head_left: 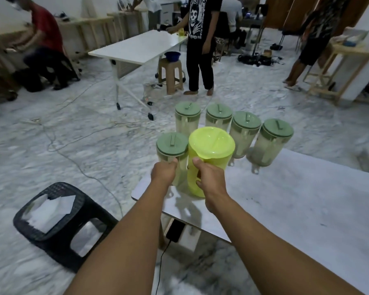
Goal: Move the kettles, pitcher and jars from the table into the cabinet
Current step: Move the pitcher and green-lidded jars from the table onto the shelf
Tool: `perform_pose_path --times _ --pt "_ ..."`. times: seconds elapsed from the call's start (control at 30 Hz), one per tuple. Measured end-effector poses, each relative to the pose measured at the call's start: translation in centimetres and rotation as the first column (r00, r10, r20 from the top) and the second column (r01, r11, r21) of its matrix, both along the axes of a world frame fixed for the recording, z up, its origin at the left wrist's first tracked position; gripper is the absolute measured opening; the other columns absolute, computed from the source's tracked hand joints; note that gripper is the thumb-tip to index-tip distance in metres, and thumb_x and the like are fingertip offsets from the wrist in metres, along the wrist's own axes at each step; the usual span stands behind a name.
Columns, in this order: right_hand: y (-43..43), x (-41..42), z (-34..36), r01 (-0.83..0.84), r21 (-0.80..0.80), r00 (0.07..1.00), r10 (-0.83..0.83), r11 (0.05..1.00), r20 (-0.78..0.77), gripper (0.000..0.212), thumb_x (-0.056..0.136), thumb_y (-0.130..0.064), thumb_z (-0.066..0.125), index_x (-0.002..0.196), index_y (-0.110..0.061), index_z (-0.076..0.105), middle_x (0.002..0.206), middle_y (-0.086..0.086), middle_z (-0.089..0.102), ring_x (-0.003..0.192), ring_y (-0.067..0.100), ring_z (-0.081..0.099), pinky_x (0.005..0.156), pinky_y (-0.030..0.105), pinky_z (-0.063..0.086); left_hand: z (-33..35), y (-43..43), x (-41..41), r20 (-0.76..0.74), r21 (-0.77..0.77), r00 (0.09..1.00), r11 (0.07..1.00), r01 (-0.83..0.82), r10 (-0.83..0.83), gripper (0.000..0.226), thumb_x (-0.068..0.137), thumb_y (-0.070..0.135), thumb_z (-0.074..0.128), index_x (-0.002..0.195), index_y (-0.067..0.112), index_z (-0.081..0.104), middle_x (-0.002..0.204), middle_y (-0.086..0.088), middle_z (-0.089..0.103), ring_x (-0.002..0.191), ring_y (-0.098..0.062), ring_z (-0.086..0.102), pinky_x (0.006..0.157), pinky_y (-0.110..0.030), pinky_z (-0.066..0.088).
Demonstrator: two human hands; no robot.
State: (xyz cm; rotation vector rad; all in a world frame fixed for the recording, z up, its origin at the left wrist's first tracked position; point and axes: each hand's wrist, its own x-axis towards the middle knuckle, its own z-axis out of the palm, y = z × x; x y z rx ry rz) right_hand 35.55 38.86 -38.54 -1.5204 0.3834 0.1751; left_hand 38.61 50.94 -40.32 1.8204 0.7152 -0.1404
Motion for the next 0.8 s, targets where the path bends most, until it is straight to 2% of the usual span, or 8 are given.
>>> perform_pose_path --times 0.1,0.2,0.27,0.4,0.5,0.63,0.73,0.8 --pt "-0.7 0.2 0.2 0.026 0.000 1.000 -0.026 1.000 -0.012 0.020 0.091 -0.031 0.062 0.083 -0.015 0.071 0.105 0.012 0.075 0.093 0.025 0.064 0.082 0.039 0.048 -0.3 -0.2 -0.1 0.062 -0.029 0.998 1.000 -0.003 0.005 0.050 0.094 0.044 0.046 0.104 0.000 0.067 0.113 -0.018 0.071 0.107 -0.038 0.063 0.098 -0.049 0.050" --pt "-2.0 0.2 1.2 0.076 -0.017 0.997 -0.076 0.997 -0.004 0.024 0.095 -0.030 0.057 0.079 -0.016 0.070 0.106 0.013 0.074 0.094 0.026 0.063 0.072 0.034 0.044 1.7 -0.7 -0.9 0.138 -0.059 0.990 0.998 0.020 -0.011 0.036 0.102 0.036 0.043 0.089 0.010 0.064 0.104 -0.010 0.075 0.104 -0.031 0.065 0.099 -0.043 0.049" --pt "-2.8 -0.1 2.6 0.118 -0.030 0.993 -0.117 0.993 0.025 0.028 0.096 -0.031 0.056 0.075 -0.017 0.069 0.104 0.012 0.074 0.097 0.029 0.064 0.076 0.036 0.043 3.9 -1.0 -1.5 0.197 -0.075 0.980 0.996 0.041 -0.026 0.041 0.104 0.036 0.039 0.091 0.006 0.065 0.101 -0.010 0.073 0.101 -0.030 0.065 0.091 -0.037 0.048" --pt "-5.3 -2.1 7.2 0.233 -0.027 0.963 -0.227 0.972 0.143 0.039 0.097 -0.031 0.051 0.063 -0.016 0.065 0.077 0.008 0.071 0.080 0.028 0.063 0.082 0.042 0.049 9.2 -2.7 -2.7 0.300 -0.097 0.953 0.992 0.077 -0.045 0.049 0.104 0.037 0.034 0.094 0.002 0.067 0.094 -0.010 0.069 0.088 -0.027 0.061 0.074 -0.031 0.040" --pt "-8.2 -5.4 12.4 0.372 0.041 0.902 -0.371 0.927 0.222 0.037 0.098 -0.032 0.048 0.067 -0.014 0.058 0.063 0.004 0.060 0.062 0.023 0.059 0.065 0.034 0.044 13.6 -5.4 -4.4 0.401 -0.102 0.914 0.989 0.105 -0.056 0.048 0.102 0.038 0.037 0.096 0.002 0.068 0.094 -0.014 0.070 0.095 -0.033 0.066 0.076 -0.032 0.043" --pt "-13.1 -11.6 18.7 0.630 0.020 0.725 -0.597 0.776 0.345 0.042 0.095 -0.039 0.045 0.063 -0.014 0.055 0.058 0.004 0.051 0.056 0.026 0.050 0.061 0.043 0.045 19.2 -11.1 -8.0 0.470 -0.107 0.871 0.971 0.212 -0.139 0.057 0.099 0.042 0.037 0.104 -0.004 0.070 0.103 -0.020 0.073 0.099 -0.035 0.066 0.083 -0.040 0.050" --pt "-17.1 -16.7 22.2 0.790 -0.086 0.573 -0.681 0.608 0.456 0.046 0.085 -0.047 0.038 0.060 -0.014 0.056 0.070 0.013 0.060 0.071 0.034 0.059 0.075 0.052 0.053 22.6 -16.6 -11.6 0.520 -0.131 0.816 0.921 0.367 -0.251 0.055 0.098 0.045 0.034 0.099 0.002 0.067 0.102 -0.018 0.072 0.095 -0.034 0.065 0.083 -0.041 0.051" --pt "-19.9 -20.2 24.3 0.861 -0.121 0.484 -0.724 0.493 0.493 0.048 0.088 -0.045 0.035 0.069 -0.009 0.061 0.083 0.018 0.066 0.082 0.037 0.062 0.079 0.048 0.052 24.5 -20.3 -14.0 0.546 -0.159 0.784 0.882 0.444 -0.297 0.059 0.098 0.050 0.030 0.100 0.003 0.065 0.103 -0.018 0.072 0.095 -0.034 0.066 0.084 -0.041 0.052"
